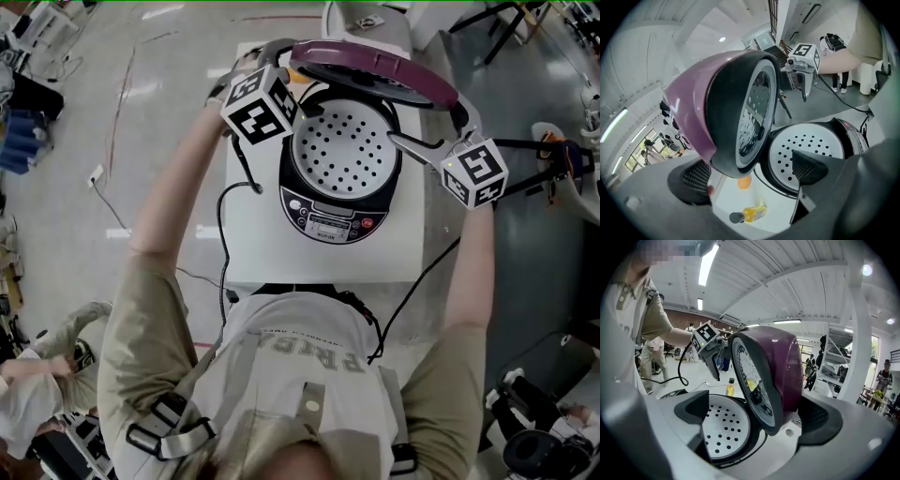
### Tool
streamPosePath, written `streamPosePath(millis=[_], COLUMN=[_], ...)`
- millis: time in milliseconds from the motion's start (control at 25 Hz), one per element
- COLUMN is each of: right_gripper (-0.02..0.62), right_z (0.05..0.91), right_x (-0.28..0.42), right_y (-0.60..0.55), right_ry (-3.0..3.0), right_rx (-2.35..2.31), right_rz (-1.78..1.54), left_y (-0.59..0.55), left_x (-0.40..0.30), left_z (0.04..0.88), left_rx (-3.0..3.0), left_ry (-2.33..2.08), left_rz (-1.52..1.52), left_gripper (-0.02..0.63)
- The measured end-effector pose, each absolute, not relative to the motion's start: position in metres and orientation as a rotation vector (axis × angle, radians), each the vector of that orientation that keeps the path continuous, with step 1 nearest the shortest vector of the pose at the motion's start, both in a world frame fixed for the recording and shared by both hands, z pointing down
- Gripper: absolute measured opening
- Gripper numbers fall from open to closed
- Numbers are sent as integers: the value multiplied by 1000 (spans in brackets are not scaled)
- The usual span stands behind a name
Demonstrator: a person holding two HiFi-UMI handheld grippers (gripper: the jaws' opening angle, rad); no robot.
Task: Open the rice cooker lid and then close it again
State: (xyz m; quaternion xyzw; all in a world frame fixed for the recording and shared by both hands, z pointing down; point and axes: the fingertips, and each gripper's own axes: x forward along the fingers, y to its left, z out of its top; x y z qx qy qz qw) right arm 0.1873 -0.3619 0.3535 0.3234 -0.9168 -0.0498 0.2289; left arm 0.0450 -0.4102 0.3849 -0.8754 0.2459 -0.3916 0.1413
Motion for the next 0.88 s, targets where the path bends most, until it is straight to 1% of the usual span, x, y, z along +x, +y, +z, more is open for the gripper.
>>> streamPosePath(millis=[640, 880], right_gripper=[566, 578], right_z=[379, 395], right_x=[180, 177], right_y=[-309, -289], right_ry=[-2452, -2396], right_rx=[815, 777], right_rz=[-129, -120], left_y=[-356, -334], left_x=[35, 30], left_z=[410, 424], left_rx=[-2489, -2469], left_ry=[615, 541], left_rz=[-1225, -1287], left_gripper=[566, 575])
